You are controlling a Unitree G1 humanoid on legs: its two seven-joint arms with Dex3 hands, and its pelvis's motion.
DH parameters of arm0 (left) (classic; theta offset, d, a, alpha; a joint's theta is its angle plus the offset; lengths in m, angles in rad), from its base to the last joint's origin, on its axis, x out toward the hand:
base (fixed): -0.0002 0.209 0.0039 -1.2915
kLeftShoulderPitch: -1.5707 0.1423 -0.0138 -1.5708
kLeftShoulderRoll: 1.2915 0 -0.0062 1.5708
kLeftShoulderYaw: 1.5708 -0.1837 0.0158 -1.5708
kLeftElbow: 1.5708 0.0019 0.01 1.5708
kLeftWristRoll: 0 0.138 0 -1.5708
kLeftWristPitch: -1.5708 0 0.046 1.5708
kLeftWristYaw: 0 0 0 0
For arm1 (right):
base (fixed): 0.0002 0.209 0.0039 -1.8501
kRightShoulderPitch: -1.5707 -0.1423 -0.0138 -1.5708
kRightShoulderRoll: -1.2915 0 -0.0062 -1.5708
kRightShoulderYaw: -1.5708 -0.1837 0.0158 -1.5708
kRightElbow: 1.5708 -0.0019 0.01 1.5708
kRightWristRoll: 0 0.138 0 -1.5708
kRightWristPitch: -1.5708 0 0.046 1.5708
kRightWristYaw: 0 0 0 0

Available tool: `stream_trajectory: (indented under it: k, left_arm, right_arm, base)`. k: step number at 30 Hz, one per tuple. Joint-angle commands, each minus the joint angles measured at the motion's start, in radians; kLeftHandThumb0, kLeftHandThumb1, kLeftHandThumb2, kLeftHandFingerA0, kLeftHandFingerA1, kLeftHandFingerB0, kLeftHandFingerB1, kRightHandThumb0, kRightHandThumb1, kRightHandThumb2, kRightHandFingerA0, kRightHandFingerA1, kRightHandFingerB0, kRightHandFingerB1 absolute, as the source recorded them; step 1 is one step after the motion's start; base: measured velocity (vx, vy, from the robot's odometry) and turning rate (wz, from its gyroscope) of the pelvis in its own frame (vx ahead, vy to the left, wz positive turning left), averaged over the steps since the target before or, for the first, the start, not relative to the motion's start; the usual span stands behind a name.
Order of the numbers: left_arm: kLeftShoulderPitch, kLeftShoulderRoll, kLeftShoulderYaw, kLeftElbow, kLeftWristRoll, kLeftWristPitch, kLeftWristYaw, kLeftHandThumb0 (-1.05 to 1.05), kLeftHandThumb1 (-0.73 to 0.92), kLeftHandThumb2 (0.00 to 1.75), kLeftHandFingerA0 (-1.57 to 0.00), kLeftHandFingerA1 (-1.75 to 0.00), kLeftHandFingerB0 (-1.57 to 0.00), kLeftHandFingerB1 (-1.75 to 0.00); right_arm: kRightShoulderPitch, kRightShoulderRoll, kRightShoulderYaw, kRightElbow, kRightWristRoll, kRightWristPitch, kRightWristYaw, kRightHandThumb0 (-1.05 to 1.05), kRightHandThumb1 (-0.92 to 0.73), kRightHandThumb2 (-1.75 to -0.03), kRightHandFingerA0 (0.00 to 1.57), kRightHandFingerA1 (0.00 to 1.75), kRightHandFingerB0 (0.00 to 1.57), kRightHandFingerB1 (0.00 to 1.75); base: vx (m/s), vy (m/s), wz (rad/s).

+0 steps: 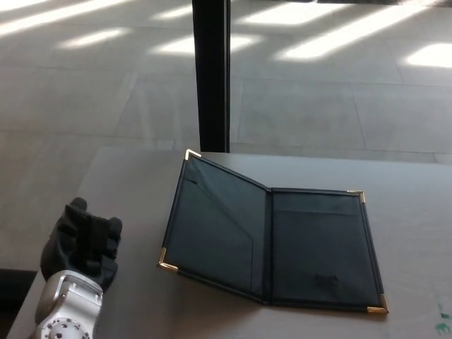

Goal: The robot uses its left hand to push the cover of the diary kept in the middle of the desk to close it

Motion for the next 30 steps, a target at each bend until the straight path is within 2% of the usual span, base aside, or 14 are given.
stream_trajectory:
  k: [1, 5, 6, 7, 9, 10, 11, 14, 15, 16, 17, 27, 28, 30]
  left_arm:
    - [0.025, 0.015, -0.011, 0.07, 0.066, -0.112, -0.01, -0.34, 0.58, 1.17, 0.0, -0.5, 0.0, -0.5]
    - [0.036, -0.006, -0.009, 0.071, 0.046, -0.123, -0.009, -0.34, 0.58, 1.16, 0.0, -0.5, 0.0, -0.5]
    - [0.044, -0.019, -0.008, 0.065, 0.042, -0.129, -0.001, -0.76, 0.92, 0.79, -0.15, -0.41, -0.12, -0.37]
    - [0.057, -0.022, -0.013, 0.06, 0.04, -0.132, -0.018, -0.35, 0.58, 1.16, 0.0, -0.5, 0.0, -0.5]
    - [0.075, -0.053, -0.01, 0.058, 0.025, -0.15, -0.017, -0.35, 0.56, 1.16, 0.0, -0.51, 0.0, -0.5]
    - [0.086, -0.069, -0.009, 0.059, 0.017, -0.16, -0.024, -0.36, 0.55, 1.15, 0.0, -0.51, 0.0, -0.51]
    - [0.097, -0.078, -0.01, 0.06, 0.008, -0.159, -0.04, -0.83, 0.92, 0.77, -0.1, -0.45, -0.07, -0.36]
    - [0.137, -0.137, -0.018, 0.048, -0.008, -0.172, -0.044, -0.83, 0.92, 0.79, -0.13, -0.5, -0.08, -0.4]
    - [0.167, -0.176, -0.022, 0.026, -0.036, -0.168, -0.059, -0.36, 0.53, 1.15, 0.0, -0.52, 0.0, -0.52]
    - [0.154, -0.178, -0.026, 0.036, -0.038, -0.174, -0.058, -0.36, 0.53, 1.15, 0.0, -0.52, 0.0, -0.52]
    - [0.172, -0.194, -0.041, 0.017, -0.038, -0.167, -0.061, -0.87, 0.92, 0.82, -0.1, -0.49, -0.06, -0.38]
    - [0.352, -0.373, -0.135, -0.154, -0.128, -0.135, -0.033, -0.85, 0.92, 0.83, -0.12, -0.5, -0.1, -0.44]
    - [0.368, -0.379, -0.148, -0.155, -0.122, -0.135, -0.033, -0.36, 0.52, 1.15, 0.0, -0.52, -0.01, -0.52]
    - [0.406, -0.396, -0.168, -0.164, -0.129, -0.13, -0.042, -0.36, 0.52, 1.15, 0.0, -0.52, -0.01, -0.52]
  right_arm:
    - [-0.032, -0.003, -0.021, 0.042, 0.04, -0.011, -0.017, -0.72, -0.9, -0.67, 0.64, 0.63, 0.57, 0.47]
    - [-0.048, 0.0, -0.028, 0.034, 0.045, -0.003, -0.037, -0.77, -0.72, -0.9, 0.63, 0.69, 0.51, 0.55]
    - [-0.052, -0.004, -0.021, 0.033, 0.033, -0.003, -0.043, -0.71, -0.92, -0.67, 0.65, 0.66, 0.54, 0.46]
    - [-0.066, -0.007, -0.023, 0.055, 0.036, -0.011, -0.04, -0.71, -0.92, -0.68, 0.66, 0.66, 0.56, 0.46]
    - [-0.074, 0.0, -0.024, 0.042, 0.044, -0.006, -0.048, -0.76, -0.74, -0.9, 0.64, 0.71, 0.54, 0.55]
    - [-0.077, 0.004, -0.025, 0.041, 0.049, -0.013, -0.044, -0.72, -0.91, -0.67, 0.65, 0.69, 0.59, 0.49]
    - [-0.081, 0.005, -0.025, 0.044, 0.05, -0.015, -0.045, -0.72, -0.91, -0.67, 0.65, 0.67, 0.6, 0.49]
    - [-0.099, 0.002, -0.035, 0.072, 0.059, -0.025, -0.047, -0.7, -0.91, -0.66, 0.68, 0.72, 0.6, 0.49]
    - [-0.103, -0.003, -0.033, 0.085, 0.051, -0.03, -0.05, -0.7, -0.91, -0.66, 0.67, 0.72, 0.59, 0.48]
    - [-0.108, -0.011, -0.039, 0.088, 0.056, -0.03, -0.05, -0.7, -0.91, -0.66, 0.67, 0.72, 0.59, 0.48]
    - [-0.109, -0.009, -0.04, 0.086, 0.056, -0.03, -0.054, -0.71, -0.9, -0.67, 0.69, 0.73, 0.6, 0.49]
    - [-0.122, -0.005, -0.047, 0.084, 0.073, -0.026, -0.054, -0.7, -0.9, -0.67, 0.69, 0.73, 0.65, 0.53]
    - [-0.123, -0.009, -0.047, 0.087, 0.071, -0.025, -0.053, -0.7, -0.9, -0.67, 0.68, 0.73, 0.63, 0.53]
    - [-0.115, -0.006, -0.048, 0.074, 0.073, -0.015, -0.058, -0.7, -0.91, -0.67, 0.67, 0.72, 0.62, 0.53]
  base:
    - [0.0, 0.0, 0.0]
    - [0.0, 0.0, 0.0]
    - [0.0, 0.0, 0.0]
    - [0.0, 0.0, 0.0]
    - [0.0, 0.0, 0.0]
    - [0.0, 0.0, 0.0]
    - [0.0, 0.0, 0.0]
    - [0.0, 0.0, 0.0]
    - [0.0, 0.0, 0.0]
    - [0.0, 0.0, 0.0]
    - [0.0, 0.0, 0.0]
    - [0.0, 0.0, 0.0]
    - [0.0, 0.0, 0.0]
    - [0.0, 0.0, 0.0]
